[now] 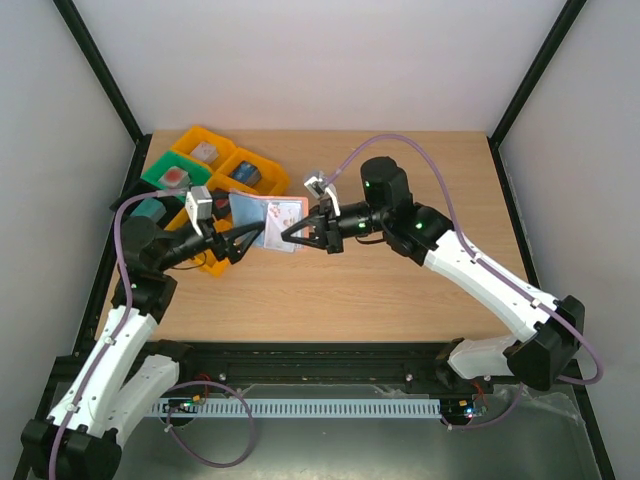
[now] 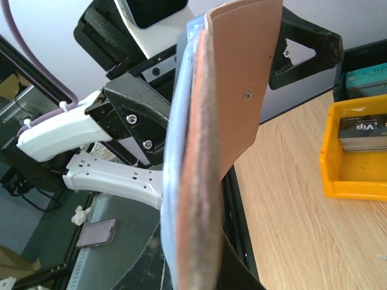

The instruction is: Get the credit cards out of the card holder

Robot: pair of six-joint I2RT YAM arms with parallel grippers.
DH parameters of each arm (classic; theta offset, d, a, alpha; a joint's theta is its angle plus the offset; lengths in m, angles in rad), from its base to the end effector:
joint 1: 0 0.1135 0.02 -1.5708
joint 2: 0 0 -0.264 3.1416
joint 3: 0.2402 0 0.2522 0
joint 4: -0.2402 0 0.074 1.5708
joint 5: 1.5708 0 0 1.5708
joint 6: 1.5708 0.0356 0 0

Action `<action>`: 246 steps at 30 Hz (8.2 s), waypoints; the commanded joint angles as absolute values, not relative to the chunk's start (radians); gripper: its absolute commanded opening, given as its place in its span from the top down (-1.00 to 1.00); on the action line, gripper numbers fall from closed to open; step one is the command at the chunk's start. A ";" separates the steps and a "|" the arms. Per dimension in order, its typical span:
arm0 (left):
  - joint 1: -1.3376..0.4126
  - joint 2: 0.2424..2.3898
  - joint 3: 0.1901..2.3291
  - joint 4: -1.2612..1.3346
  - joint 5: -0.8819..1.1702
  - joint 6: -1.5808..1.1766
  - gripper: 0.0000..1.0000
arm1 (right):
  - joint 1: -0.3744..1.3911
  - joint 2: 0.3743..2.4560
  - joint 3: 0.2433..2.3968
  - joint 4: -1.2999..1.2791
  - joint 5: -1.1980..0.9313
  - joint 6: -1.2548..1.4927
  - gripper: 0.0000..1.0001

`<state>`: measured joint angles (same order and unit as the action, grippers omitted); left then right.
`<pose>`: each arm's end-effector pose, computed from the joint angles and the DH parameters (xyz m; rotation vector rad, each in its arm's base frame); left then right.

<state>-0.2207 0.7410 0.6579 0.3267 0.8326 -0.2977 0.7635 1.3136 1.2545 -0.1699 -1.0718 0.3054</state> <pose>0.1595 -0.0628 0.3548 0.6786 1.3159 -0.9733 0.1876 0.2228 0.3936 -1.2540 1.5844 1.6730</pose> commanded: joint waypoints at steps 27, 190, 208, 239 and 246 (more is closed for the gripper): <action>-0.235 0.734 0.656 0.608 1.026 -0.433 0.95 | 0.638 1.125 1.191 -0.046 -1.066 0.291 -0.07; -0.212 0.707 0.622 0.545 1.000 -0.475 0.95 | 0.818 1.263 1.423 -0.310 -0.764 0.166 0.50; -0.206 0.762 0.659 0.255 0.508 -0.378 0.95 | 0.810 1.299 1.368 -0.206 -0.742 0.333 0.29; -0.199 0.713 0.646 0.696 1.144 -0.560 0.95 | 0.806 1.361 1.367 -0.040 -0.885 0.399 0.44; -0.203 0.711 0.646 0.695 1.157 -0.543 0.95 | 0.806 1.396 1.398 -0.031 -0.940 0.418 0.56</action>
